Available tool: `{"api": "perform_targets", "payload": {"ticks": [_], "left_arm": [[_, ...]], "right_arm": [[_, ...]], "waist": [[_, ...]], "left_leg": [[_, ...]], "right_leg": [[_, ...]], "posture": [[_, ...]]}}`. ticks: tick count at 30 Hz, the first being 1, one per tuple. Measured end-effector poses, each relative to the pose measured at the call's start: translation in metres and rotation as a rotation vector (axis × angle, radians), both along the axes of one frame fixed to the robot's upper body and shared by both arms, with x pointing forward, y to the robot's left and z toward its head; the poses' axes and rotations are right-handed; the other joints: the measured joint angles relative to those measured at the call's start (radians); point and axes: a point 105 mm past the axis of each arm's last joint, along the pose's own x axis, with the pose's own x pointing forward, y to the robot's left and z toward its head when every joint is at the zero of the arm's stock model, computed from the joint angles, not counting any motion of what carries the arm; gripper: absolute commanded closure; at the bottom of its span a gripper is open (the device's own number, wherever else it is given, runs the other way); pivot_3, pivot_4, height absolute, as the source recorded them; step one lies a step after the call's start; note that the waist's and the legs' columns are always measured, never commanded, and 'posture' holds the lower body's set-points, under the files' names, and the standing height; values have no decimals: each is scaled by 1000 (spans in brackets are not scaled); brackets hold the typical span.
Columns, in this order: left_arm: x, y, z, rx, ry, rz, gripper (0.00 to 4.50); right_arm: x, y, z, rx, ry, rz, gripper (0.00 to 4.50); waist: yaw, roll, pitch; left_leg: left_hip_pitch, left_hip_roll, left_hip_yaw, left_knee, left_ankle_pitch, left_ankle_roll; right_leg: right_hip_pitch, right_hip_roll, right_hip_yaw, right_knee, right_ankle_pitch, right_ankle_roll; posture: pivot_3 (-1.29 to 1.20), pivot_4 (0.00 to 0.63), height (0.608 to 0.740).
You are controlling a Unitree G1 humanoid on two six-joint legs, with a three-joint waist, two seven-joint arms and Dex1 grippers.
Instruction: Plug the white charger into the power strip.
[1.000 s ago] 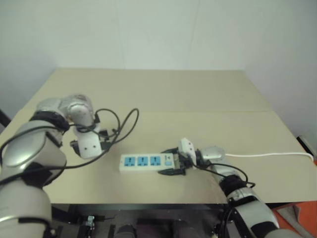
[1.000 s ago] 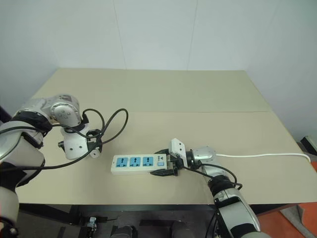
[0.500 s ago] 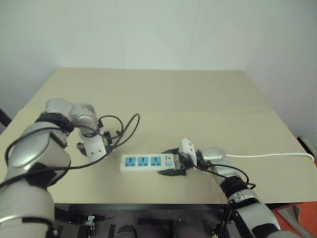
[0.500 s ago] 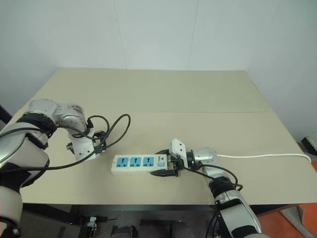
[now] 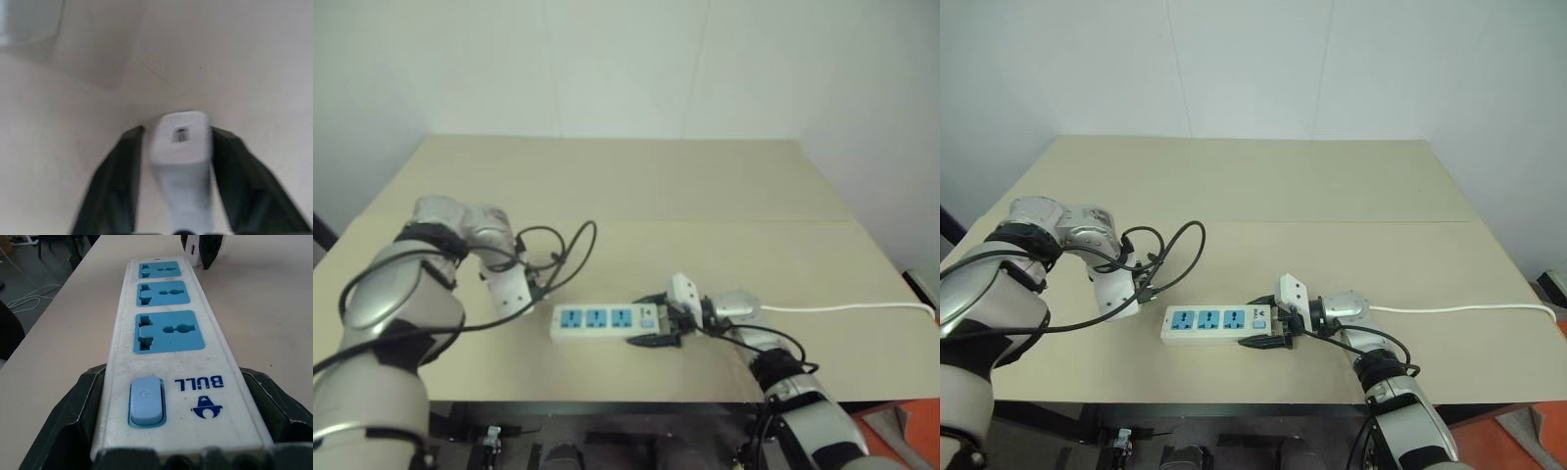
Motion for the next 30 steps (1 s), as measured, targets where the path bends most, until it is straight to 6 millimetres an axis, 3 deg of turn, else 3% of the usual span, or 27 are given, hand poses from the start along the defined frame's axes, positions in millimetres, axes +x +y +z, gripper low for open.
{"api": "perform_targets", "payload": {"ticks": [6,12,18,23,27,30], "left_arm": [[-1,-2,4,-33,19,30,3472],[6,-26,25,-320,-26,90,3472],[17,-52,55,-742,2,275,3472],[32,-83,103,-1211,85,433,3472],[34,-95,140,-1507,235,561,3472],[24,-97,142,-1594,427,656,3472]], "right_arm": [[0,0,0,0,-1,0,1065],[0,0,0,0,-1,-1,1065],[0,0,0,1,-1,-2,1065],[0,1,0,2,-1,0,1065],[-1,2,0,3,-1,4,1065],[-1,2,-1,4,-1,5,1065]], "waist": [[-1,0,0],[-1,0,0],[-1,0,0],[-3,0,0],[-6,1,0],[-9,1,-1]], "left_leg": [[0,0,0,0,0,0],[0,0,0,0,0,0],[-1,0,-1,0,0,0],[-1,0,-2,1,0,0],[0,0,-2,1,0,0],[0,0,-2,0,0,0]], "right_leg": [[0,0,0,0,0,0],[0,0,0,0,0,0],[0,0,-1,0,0,0],[0,0,-2,1,0,0],[0,0,-1,1,0,-1],[0,0,-2,1,2,-3]], "posture": [[0,150,740],[0,150,740],[0,150,740],[0,150,740],[0,150,740],[0,150,740]]}}
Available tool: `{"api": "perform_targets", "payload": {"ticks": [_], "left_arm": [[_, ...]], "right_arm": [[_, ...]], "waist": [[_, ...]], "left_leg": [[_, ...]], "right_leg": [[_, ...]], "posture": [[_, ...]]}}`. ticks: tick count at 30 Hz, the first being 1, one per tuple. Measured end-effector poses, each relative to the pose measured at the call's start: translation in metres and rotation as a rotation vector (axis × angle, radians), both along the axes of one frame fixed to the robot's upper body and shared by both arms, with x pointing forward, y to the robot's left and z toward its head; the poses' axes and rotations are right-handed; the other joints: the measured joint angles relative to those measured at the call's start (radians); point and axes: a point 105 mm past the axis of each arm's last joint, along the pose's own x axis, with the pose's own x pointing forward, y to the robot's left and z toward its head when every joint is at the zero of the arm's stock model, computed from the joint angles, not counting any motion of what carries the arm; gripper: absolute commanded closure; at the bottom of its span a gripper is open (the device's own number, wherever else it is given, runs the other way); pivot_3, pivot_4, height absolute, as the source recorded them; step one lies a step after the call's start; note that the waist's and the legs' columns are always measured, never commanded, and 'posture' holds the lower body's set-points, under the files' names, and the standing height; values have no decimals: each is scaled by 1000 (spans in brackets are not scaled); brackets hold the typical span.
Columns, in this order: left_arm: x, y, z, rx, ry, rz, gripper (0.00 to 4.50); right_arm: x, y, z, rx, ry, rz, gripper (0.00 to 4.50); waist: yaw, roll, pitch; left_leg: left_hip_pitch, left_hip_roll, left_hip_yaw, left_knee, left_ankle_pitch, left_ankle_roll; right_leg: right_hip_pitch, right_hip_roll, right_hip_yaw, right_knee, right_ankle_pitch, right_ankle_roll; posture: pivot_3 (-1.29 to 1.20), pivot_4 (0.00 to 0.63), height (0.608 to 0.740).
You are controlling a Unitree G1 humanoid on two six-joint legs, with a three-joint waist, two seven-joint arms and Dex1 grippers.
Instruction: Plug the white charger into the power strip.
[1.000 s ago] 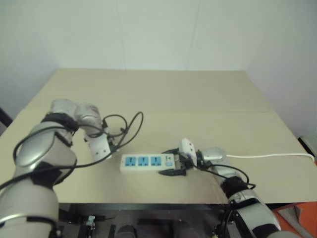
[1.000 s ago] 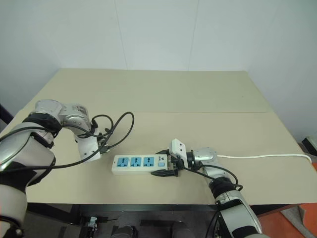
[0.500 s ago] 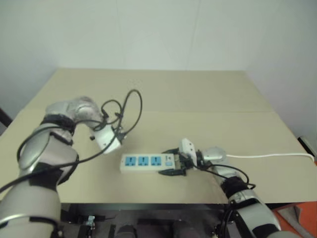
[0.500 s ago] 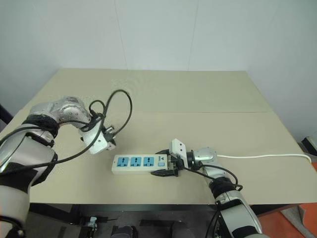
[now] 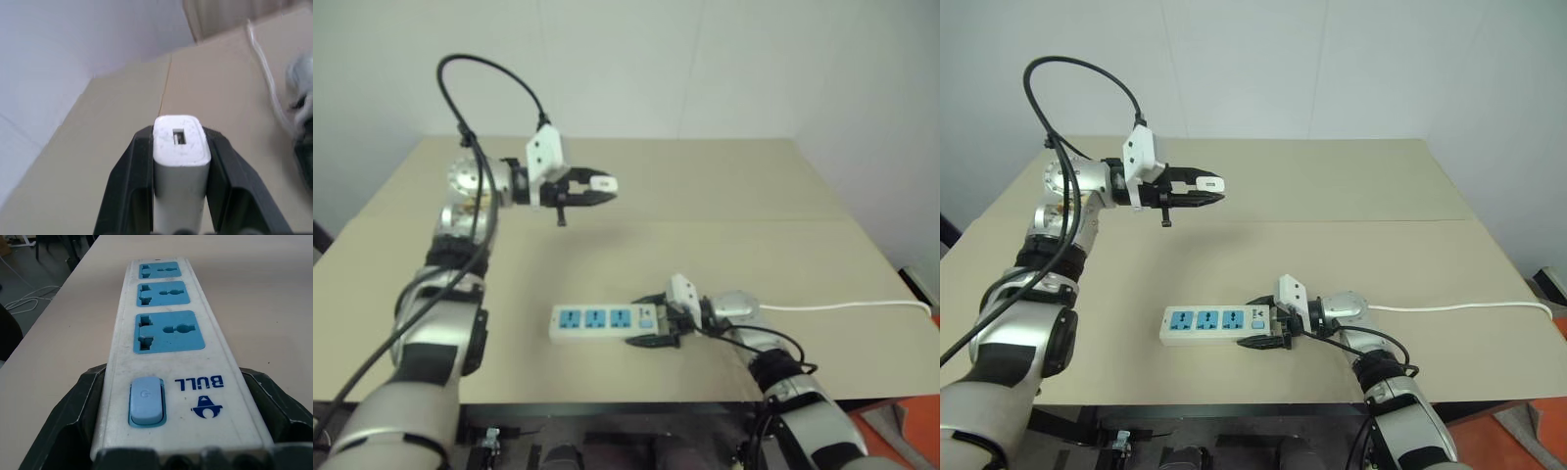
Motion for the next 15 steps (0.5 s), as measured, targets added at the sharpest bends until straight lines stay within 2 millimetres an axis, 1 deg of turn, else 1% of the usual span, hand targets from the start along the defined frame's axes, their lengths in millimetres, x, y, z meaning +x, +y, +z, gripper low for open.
{"api": "perform_targets", "payload": {"ticks": [3,5,7,10,12,15], "left_arm": [[-20,-1,-9,-89,185,-74,3472],[-32,0,-14,-113,274,-109,3472],[-42,-1,-19,-113,310,-134,3472],[-56,-2,-32,-104,355,-167,3472],[-67,-3,-44,-104,378,-199,3472],[-78,-3,-62,-104,403,-232,3472]], "right_arm": [[-1,0,0,3,-1,-2,1065],[-1,-1,-1,6,-1,-6,1065],[-2,-1,-2,6,0,-10,1065],[-3,-1,-3,5,2,-10,1065],[-3,-1,-3,5,4,-9,1065],[-3,-1,-4,5,5,-10,1065]], "waist": [[-4,0,0],[-8,0,0],[-7,0,0],[-9,0,0],[-13,0,0],[-17,0,0]], "left_leg": [[0,0,-1,0,0,0],[1,0,-1,0,0,0],[2,0,-1,0,0,0],[7,0,-1,0,0,0],[9,0,-1,-1,0,0],[10,0,-1,-1,0,0]], "right_leg": [[0,0,-1,1,1,-1],[1,0,-1,1,1,-1],[3,0,-1,0,1,-1],[8,0,-1,-1,0,1],[10,0,-1,-2,-1,2],[11,0,-1,-1,-1,2]], "posture": [[0,150,740],[0,150,740],[0,150,740],[0,150,740],[0,150,740],[0,150,740]]}}
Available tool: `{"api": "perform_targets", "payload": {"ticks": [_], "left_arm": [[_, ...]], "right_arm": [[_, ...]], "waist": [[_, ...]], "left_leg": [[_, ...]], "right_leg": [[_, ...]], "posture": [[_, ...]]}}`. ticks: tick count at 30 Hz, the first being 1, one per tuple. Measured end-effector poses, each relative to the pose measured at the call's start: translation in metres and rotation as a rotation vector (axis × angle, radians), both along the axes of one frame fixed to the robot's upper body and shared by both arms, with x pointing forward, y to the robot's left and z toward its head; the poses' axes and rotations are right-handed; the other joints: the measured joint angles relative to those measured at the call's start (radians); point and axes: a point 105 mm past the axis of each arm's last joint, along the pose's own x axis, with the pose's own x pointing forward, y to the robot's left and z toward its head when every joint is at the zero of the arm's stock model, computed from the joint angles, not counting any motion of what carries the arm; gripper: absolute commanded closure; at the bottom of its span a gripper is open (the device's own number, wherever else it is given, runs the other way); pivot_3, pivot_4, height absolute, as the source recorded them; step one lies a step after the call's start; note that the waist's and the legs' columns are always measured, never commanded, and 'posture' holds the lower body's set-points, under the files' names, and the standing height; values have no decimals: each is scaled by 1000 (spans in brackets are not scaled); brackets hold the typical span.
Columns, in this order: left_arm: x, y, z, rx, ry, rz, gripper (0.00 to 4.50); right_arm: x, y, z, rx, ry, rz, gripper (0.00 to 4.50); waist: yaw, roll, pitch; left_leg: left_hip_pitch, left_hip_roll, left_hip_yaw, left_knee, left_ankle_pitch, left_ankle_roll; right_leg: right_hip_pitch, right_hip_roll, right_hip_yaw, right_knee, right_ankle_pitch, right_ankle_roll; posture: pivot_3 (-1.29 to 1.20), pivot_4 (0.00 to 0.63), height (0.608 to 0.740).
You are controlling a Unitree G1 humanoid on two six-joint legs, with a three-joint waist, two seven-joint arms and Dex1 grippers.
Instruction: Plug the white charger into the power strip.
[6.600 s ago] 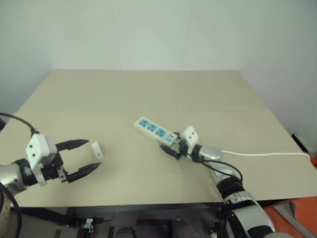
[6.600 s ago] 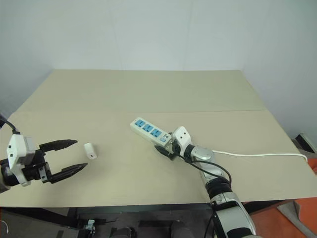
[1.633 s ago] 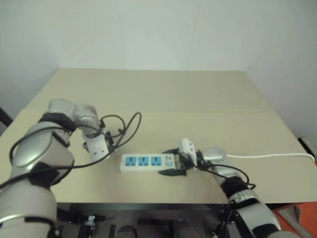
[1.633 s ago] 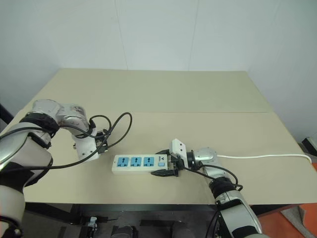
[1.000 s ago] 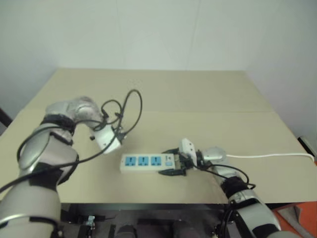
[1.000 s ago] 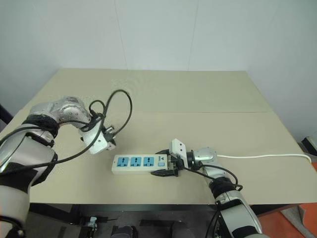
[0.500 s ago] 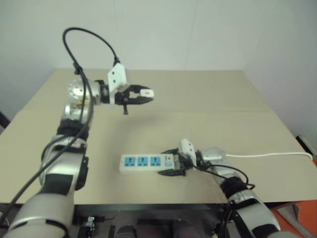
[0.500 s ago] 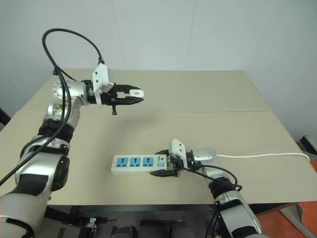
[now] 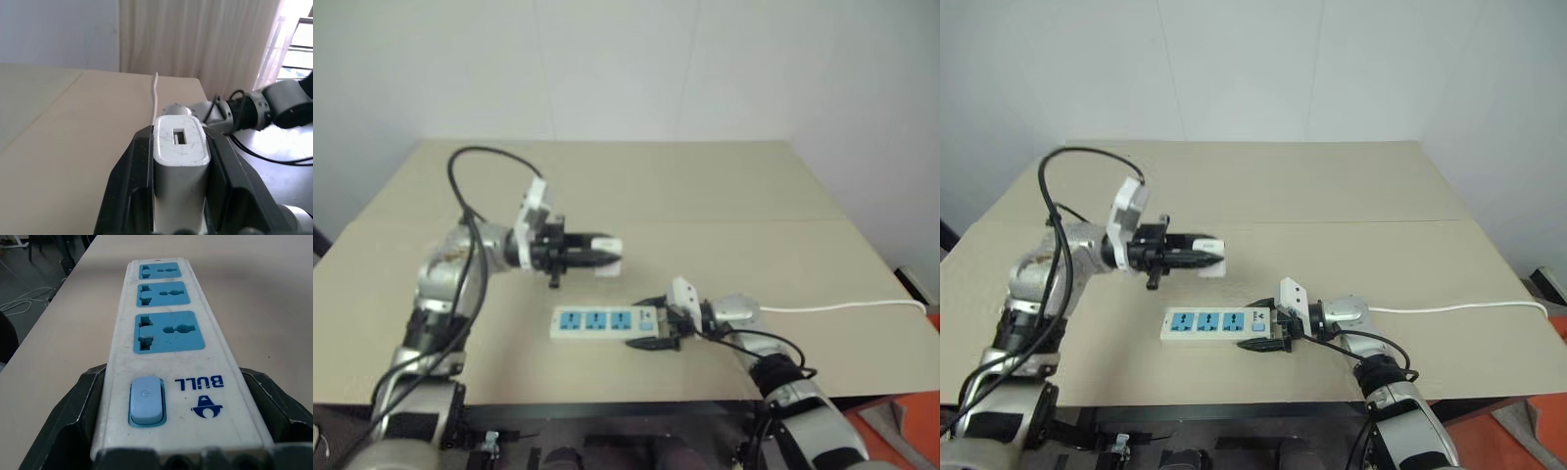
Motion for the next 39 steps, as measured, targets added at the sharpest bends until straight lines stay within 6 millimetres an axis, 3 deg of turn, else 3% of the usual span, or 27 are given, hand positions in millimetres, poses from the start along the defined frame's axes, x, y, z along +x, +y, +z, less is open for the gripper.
{"api": "perform_targets", "payload": {"ticks": [12,24,39], "left_arm": [[-18,-11,-44,39,-32,-71,3472],[-11,-24,-75,87,-33,-48,3472],[-5,-27,-80,88,-65,-25,3472]], "right_arm": [[0,1,0,0,1,0,1065],[0,2,-1,3,2,2,1065],[-1,2,-1,4,3,-1,1065]], "waist": [[-2,0,0],[-2,0,0],[-2,0,0]], "left_leg": [[1,0,0,0,0,0],[1,0,1,0,0,0],[1,0,1,-1,0,0]], "right_leg": [[1,0,1,-1,0,0],[1,0,1,-1,0,0],[2,0,1,-2,0,0]], "posture": [[0,150,740],[0,150,740],[0,150,740]]}}
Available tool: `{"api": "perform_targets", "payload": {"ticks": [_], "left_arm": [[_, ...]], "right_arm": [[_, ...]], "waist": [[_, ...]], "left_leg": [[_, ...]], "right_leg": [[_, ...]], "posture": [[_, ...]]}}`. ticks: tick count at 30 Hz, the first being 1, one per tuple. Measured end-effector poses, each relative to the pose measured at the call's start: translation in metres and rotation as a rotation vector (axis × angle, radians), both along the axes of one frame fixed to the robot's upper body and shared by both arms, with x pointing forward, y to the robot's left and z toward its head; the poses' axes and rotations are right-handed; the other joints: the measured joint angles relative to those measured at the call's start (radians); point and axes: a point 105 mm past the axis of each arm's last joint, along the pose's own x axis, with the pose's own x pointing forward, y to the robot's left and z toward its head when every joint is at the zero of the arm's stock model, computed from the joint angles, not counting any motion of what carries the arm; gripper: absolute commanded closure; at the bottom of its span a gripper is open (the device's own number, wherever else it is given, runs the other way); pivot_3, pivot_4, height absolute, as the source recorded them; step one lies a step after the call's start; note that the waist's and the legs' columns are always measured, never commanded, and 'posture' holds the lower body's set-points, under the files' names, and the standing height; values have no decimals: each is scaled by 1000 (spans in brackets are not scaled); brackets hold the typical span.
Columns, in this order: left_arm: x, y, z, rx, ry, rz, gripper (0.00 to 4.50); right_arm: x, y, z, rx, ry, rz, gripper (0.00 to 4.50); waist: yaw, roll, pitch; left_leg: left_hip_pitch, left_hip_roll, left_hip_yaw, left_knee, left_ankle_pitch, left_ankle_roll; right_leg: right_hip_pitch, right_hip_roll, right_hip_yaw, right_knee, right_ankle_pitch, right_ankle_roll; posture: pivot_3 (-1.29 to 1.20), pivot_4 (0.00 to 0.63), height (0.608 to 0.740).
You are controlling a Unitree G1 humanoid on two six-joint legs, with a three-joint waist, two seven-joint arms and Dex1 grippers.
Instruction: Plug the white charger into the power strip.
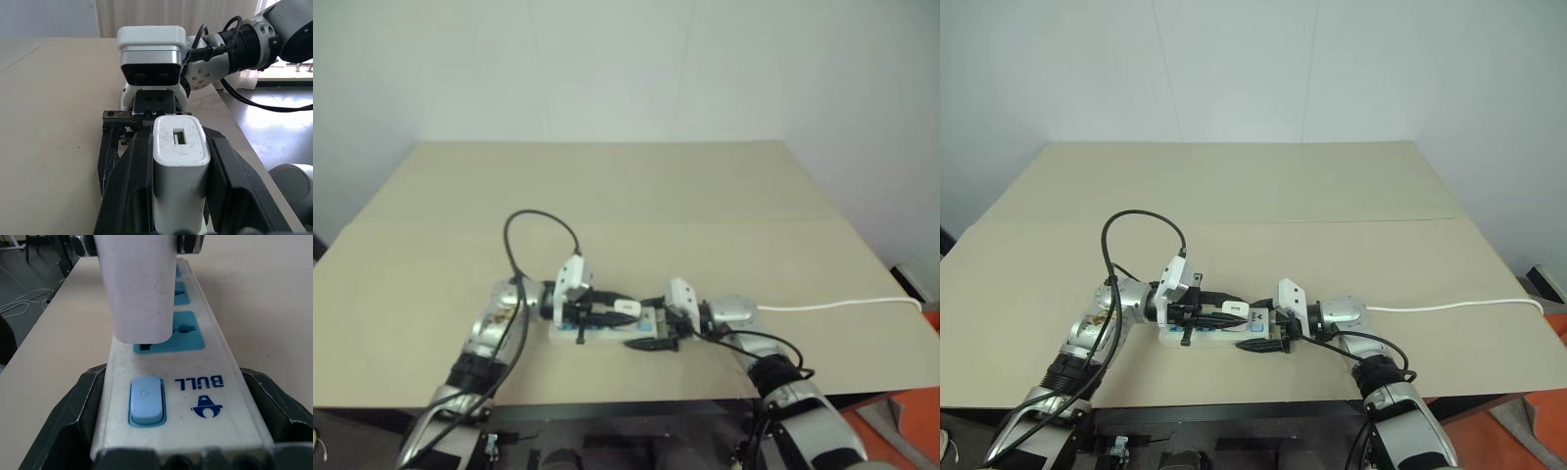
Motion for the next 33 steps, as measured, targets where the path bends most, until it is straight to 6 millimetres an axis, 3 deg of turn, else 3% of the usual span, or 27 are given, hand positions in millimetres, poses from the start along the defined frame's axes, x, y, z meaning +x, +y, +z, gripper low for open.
{"api": "perform_targets", "payload": {"ticks": [33], "left_arm": [[1,8,-14,-23,14,31,3472]], "right_arm": [[0,1,0,0,2,-2,1065]], "waist": [[-1,0,0]], "left_leg": [[1,0,0,-1,0,0]], "right_leg": [[0,0,0,-1,0,0]], "posture": [[0,150,740]]}}
